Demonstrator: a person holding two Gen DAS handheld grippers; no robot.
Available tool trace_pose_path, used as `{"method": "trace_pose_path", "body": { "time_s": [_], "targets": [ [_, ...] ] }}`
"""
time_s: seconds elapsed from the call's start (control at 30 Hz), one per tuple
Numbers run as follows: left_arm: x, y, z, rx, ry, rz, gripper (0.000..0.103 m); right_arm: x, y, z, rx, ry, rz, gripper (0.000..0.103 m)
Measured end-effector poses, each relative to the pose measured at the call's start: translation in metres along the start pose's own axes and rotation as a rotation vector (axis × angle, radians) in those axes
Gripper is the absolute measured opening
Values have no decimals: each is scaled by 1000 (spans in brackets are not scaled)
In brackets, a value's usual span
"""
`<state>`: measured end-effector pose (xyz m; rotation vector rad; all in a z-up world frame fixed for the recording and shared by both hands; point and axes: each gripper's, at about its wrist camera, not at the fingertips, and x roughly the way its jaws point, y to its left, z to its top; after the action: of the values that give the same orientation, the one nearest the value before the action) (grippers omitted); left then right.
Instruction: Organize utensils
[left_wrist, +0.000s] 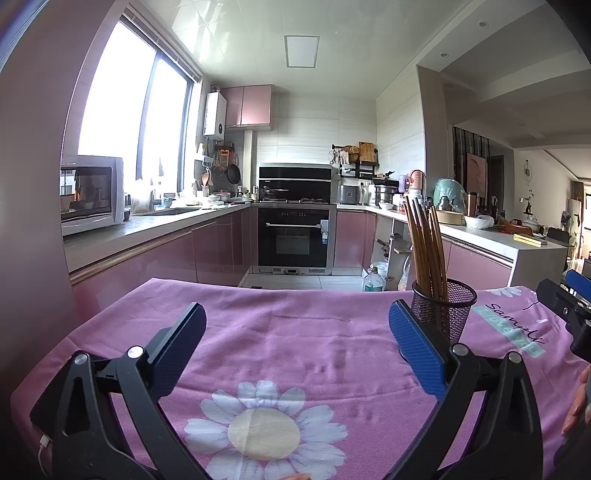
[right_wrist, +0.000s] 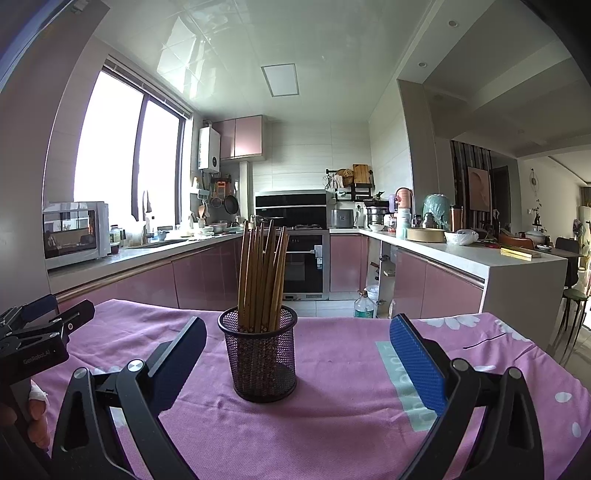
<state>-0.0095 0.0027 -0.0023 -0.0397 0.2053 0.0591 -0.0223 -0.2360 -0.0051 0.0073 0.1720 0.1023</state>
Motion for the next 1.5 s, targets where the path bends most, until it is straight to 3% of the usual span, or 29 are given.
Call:
{"method": "trace_pose_path", "body": {
  "time_s": [1.5],
  "targets": [
    [1,-2,-1,4,3,0,97,0,-2,-1,13,4,2,96]
  ]
}}
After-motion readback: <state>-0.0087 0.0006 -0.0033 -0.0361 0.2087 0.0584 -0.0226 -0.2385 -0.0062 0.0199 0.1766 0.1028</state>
